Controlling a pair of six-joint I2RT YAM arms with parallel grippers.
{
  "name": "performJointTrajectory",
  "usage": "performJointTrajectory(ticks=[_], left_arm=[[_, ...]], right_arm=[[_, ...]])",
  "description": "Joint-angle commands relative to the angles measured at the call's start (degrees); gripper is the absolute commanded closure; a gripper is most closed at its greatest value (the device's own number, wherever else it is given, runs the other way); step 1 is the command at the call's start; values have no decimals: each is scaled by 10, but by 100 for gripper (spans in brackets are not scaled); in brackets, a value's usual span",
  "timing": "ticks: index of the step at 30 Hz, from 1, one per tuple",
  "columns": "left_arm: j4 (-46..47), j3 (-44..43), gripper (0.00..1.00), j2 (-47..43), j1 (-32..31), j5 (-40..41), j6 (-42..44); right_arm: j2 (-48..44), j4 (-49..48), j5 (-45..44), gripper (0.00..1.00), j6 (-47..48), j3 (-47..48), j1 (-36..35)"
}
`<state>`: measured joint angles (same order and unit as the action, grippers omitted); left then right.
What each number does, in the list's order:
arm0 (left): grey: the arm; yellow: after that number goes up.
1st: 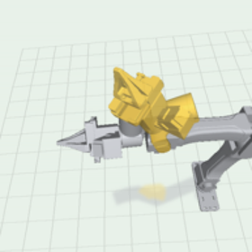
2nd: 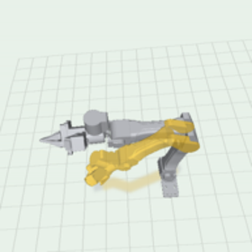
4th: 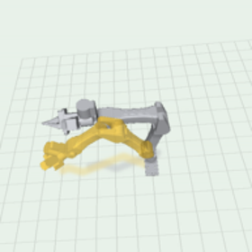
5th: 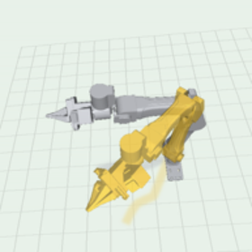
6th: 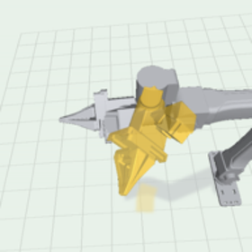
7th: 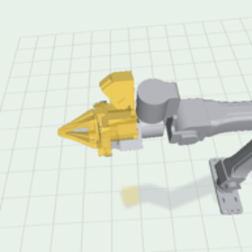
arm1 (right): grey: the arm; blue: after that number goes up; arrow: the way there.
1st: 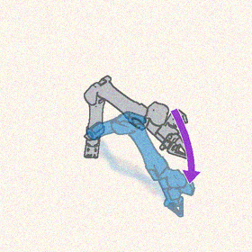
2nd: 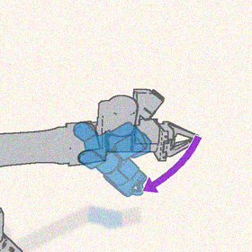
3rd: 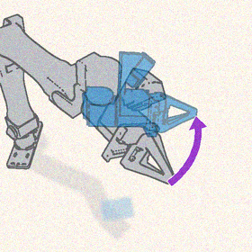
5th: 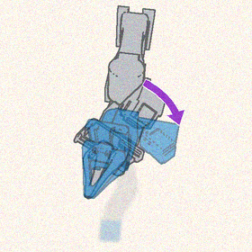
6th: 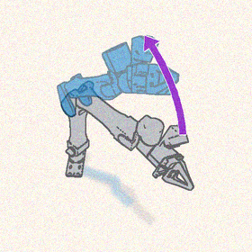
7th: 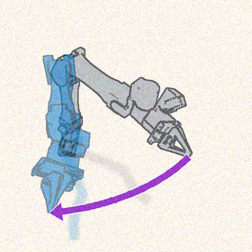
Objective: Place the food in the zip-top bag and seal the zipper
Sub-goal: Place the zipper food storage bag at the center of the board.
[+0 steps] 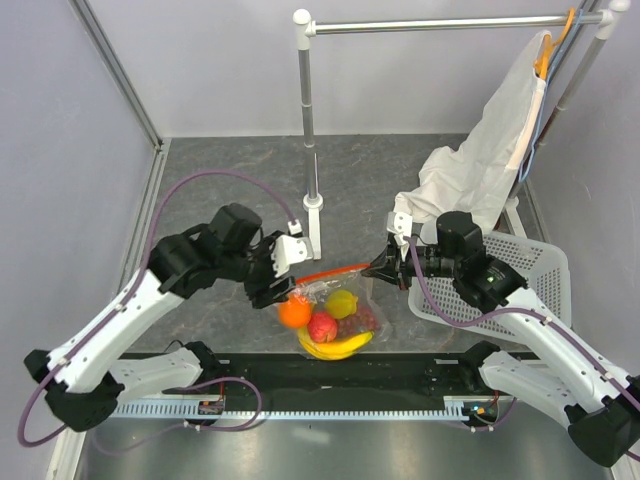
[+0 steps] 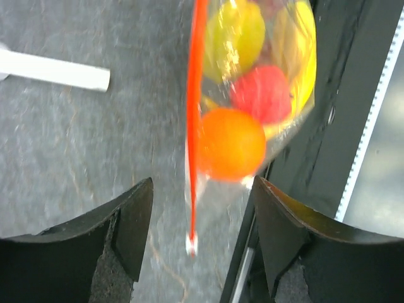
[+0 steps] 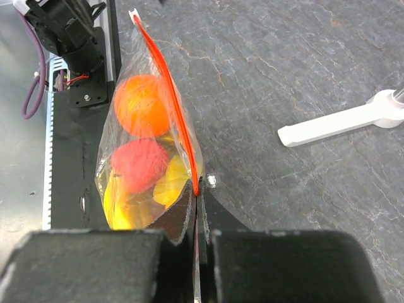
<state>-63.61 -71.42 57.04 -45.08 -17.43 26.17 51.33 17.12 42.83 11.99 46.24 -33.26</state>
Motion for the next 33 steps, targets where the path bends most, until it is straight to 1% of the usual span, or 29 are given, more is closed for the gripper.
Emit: performJointTrajectory(ticks=[1, 5, 6, 7, 8, 10, 11, 13, 14, 15, 17, 18, 19, 20, 21, 22, 24, 28, 32, 33], left_arm=[[100, -1, 29, 56, 1, -34, -29], [123, 5, 31, 87, 1, -59, -24], [123, 10, 37, 91, 1, -67, -24], [119, 20, 46, 104, 1, -84, -30], [115, 27, 62, 106, 1, -92, -30], [108, 30, 81, 106, 2, -114, -44], [107, 30, 96, 102, 3, -115, -49], [99, 17, 98, 91, 5, -122, -52], [97, 10, 98, 87, 9, -122, -50], [96, 3, 98, 84, 10, -121, -46], [83, -27, 98, 90, 10, -119, -41], [77, -39, 98, 95, 11, -124, -39], [73, -62, 98, 100, 10, -125, -38], [68, -71, 98, 113, 11, -123, -38], [64, -80, 98, 120, 10, -110, -36], [60, -96, 98, 125, 10, -104, -32], [55, -107, 98, 135, 14, -82, -18], [43, -144, 98, 144, 33, -60, 7], [42, -173, 98, 150, 74, -27, 36], [41, -179, 98, 153, 84, -31, 47]], right_arm=[[-11, -11, 23, 100, 15, 32, 0], [-15, -4, 30, 100, 23, 33, 0], [-16, -4, 30, 100, 23, 33, 0], [-17, -5, 31, 100, 24, 32, 0], [-18, -5, 32, 100, 25, 31, 0], [-19, -5, 32, 100, 24, 28, 0], [-20, -8, 31, 100, 22, 27, 0], [-23, -10, 28, 100, 9, 24, 0], [-23, -13, 17, 95, 1, 24, -1], [-24, -17, 7, 88, -7, 23, 0], [-24, -23, -15, 69, -31, 25, 0], [-22, -23, -20, 64, -37, 32, -1], [-19, -24, -29, 56, -44, 37, 0], [-18, -25, -41, 43, -63, 42, 0], [-15, -26, -70, 36, -72, 53, 0], [-11, -25, -84, 24, -79, 58, -1], [-8, -24, -109, 20, -93, 71, 0], [-17, -1, -129, 20, -74, 82, 0], [-28, 11, -145, 21, -60, 66, 0], [-28, 12, -149, 22, -61, 64, 0]])
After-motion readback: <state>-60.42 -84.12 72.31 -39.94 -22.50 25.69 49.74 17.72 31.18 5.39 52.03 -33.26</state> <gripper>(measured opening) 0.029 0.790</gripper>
